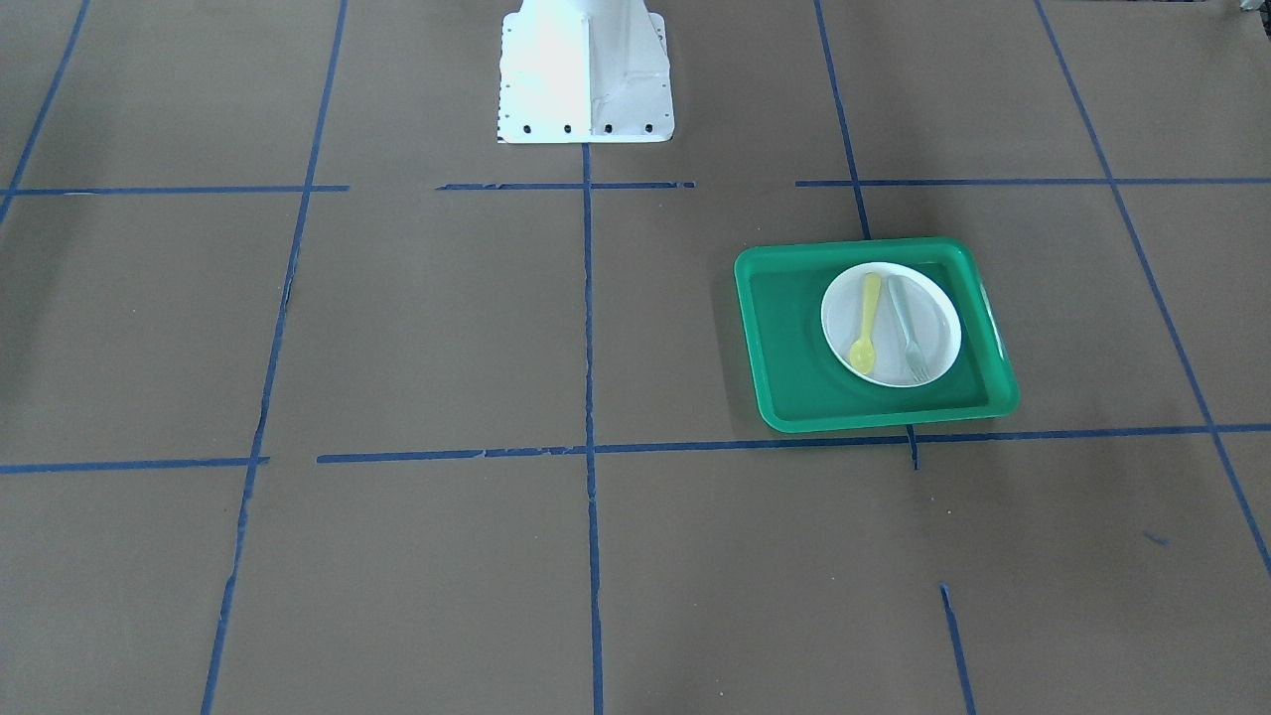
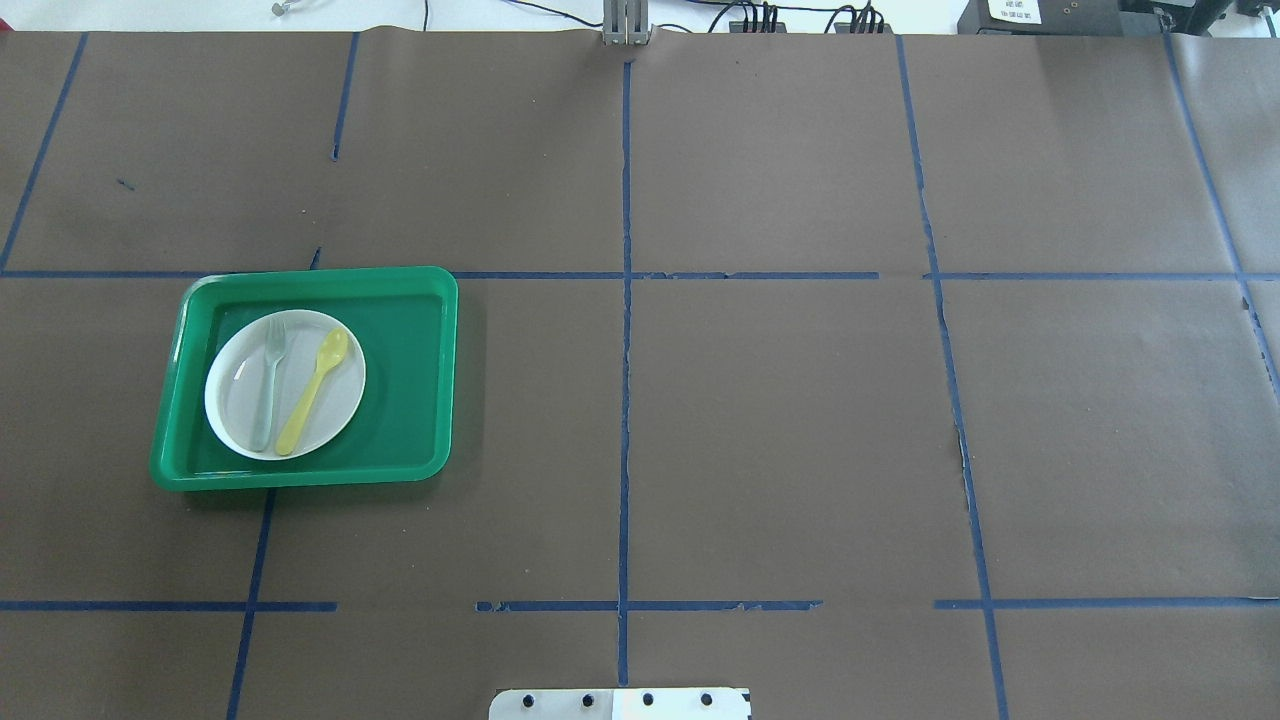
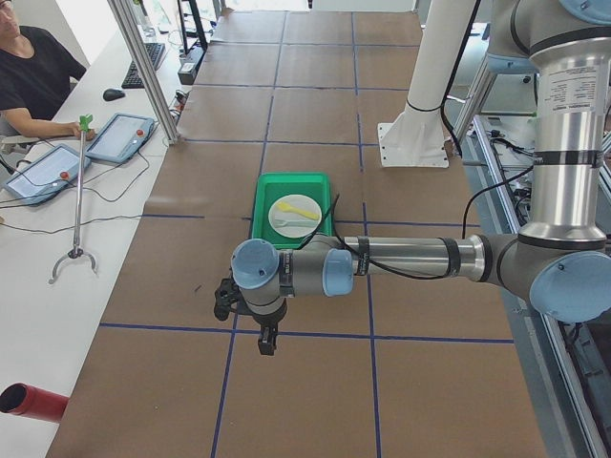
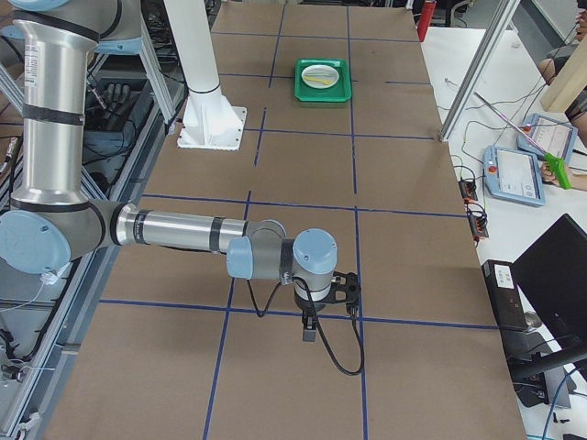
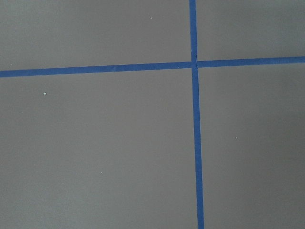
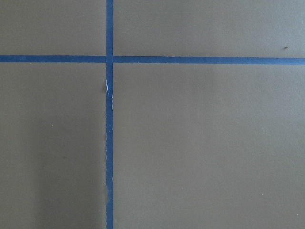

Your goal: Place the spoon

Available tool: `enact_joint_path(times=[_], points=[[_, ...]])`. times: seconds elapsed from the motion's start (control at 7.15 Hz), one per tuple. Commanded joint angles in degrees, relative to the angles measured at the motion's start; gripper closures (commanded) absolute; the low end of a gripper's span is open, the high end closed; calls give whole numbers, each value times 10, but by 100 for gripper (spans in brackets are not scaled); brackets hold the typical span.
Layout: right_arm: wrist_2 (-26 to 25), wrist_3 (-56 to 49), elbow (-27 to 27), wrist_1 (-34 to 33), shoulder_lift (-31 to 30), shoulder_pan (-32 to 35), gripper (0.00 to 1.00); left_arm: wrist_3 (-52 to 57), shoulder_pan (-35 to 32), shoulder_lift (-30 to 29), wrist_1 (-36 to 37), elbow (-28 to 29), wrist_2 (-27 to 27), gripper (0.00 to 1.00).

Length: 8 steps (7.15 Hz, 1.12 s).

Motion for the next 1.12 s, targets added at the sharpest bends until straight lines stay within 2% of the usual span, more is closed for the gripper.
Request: enact_joint_path(times=[0.0, 0.28, 0.42, 0.56, 0.7, 0.98], points=[[0, 0, 0, 0, 0, 0, 0, -27, 9, -14, -4, -36, 0, 0], [0, 0, 0, 0, 0, 0, 0, -142, 82, -22, -31, -109, 8, 0], [0, 0, 0, 0, 0, 0, 0, -201, 131, -22, -62, -133, 40, 0], [0, 0, 0, 0, 0, 0, 0, -285, 186, -22, -111, -150, 81, 0], [0, 0, 0, 0, 0, 0, 0, -357, 227, -24, -140, -154, 95, 0], [0, 0, 0, 0, 0, 0, 0, -387, 266, -59, -142, -157, 96, 0]])
